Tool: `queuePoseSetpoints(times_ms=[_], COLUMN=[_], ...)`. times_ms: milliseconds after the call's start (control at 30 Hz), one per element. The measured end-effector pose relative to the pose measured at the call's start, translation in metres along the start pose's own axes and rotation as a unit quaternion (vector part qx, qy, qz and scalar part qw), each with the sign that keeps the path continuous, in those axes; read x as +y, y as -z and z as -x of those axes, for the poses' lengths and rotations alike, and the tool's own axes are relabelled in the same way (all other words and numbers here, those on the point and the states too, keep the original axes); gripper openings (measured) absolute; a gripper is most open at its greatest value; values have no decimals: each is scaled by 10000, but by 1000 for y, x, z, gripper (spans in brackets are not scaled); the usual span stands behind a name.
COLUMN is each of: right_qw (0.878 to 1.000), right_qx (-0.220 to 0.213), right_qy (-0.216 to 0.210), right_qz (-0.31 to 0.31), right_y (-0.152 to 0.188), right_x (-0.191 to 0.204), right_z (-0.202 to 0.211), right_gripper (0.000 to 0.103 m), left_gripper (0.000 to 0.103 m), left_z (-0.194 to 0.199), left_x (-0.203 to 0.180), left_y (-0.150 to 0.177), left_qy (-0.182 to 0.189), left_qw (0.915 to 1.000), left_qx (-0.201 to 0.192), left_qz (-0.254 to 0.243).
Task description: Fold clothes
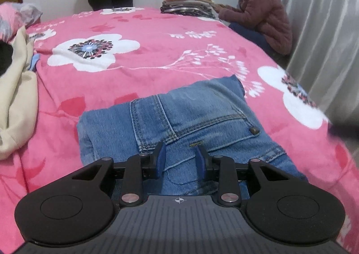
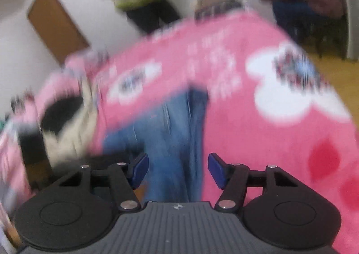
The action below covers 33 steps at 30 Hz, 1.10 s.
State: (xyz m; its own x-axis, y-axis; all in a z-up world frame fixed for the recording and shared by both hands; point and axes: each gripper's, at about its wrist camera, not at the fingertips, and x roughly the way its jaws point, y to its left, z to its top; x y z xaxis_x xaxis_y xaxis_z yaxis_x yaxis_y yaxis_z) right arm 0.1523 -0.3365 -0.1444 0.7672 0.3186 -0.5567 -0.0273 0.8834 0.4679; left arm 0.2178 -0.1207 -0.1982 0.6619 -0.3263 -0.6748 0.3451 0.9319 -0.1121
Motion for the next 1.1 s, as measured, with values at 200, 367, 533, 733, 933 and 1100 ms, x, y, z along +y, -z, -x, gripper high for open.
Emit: queuePoseSetpoints(times_ms=[200,367,533,733,933,1100], right_qw=[9981,9924,9949,9975,9979,9987], right_qx=[87,1066,745,223,-48,-172], right_qy=[-150,93,143,85,-120,-262], right_qz=[599,603,660,671,632,404], right_y=[-59,-41,-22,-4,0,3], right_x=[46,33,26,20,12,4], right_z=[-68,-164,-166,-159,-158,-154], right_gripper=[63,51,45,44,45,43], left_gripper=[30,29,16,3,4,5], left_z=[-1,-6,1,39,-18,-28], left_x=[7,8,8,25,47,82], left_y=[-2,-8,-15,-24,-30,-18], left_qy=[59,140,35,-733,557,632], left_qw=[9997,9993,9986,9817,9890,9658], left_qx=[-161,-226,-395,-1626,-598,-543], left_qz=[167,273,362,666,1231,2455])
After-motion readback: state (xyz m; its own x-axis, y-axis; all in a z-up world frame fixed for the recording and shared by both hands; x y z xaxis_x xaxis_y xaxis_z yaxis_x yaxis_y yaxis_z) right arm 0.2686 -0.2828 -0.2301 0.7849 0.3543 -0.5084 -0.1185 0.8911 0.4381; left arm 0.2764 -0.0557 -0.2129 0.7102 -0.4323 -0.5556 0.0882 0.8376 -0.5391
